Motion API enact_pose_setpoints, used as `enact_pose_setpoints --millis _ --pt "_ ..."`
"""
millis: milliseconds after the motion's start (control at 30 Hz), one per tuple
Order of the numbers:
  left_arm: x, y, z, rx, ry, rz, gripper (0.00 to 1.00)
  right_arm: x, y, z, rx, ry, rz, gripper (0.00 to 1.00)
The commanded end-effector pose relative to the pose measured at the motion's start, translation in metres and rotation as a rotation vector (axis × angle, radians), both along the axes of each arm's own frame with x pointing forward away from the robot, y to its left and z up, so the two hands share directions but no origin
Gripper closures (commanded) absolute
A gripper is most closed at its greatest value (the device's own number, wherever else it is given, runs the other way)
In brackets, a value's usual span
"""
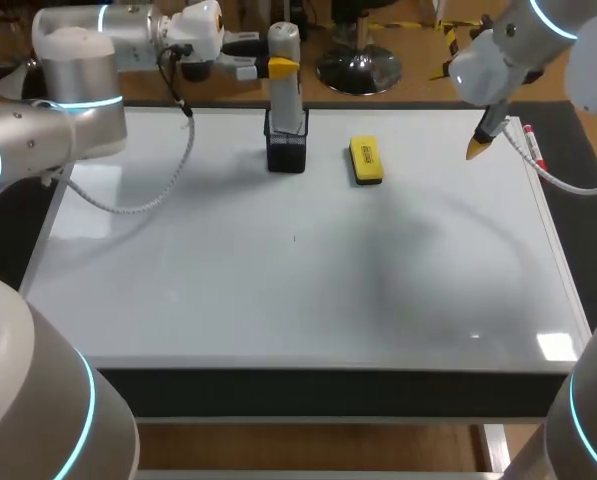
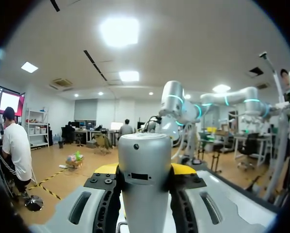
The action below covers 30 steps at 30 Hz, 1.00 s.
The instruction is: Pick up the inspection probe, press it on each red-marked spot on the whiteboard one by one, put down the probe, pick up the eraser, and wipe off all the red marks.
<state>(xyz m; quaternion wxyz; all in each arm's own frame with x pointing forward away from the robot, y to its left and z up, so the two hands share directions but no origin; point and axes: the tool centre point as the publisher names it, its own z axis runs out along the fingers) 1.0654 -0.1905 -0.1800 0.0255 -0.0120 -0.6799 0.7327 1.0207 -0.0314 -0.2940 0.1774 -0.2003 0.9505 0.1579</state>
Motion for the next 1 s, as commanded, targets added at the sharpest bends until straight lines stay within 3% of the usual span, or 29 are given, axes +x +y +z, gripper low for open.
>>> enact_pose_setpoints --millis 33,533,1000 --pt "-0.004 -0.002 -0.001 0.002 -0.005 0.018 1.00 0.000 0.000 0.000 -0.004 0.001 0.001 0.00" --pt "0.003 0.001 -0.006 0.003 -0.022 0.065 1.00 0.000 0.000 0.000 -0.004 0.001 0.001 0.00" --pt "0.009 -0.006 -0.026 0.004 -0.028 0.080 1.00 0.000 0.000 0.000 -0.004 0.001 0.001 0.00"
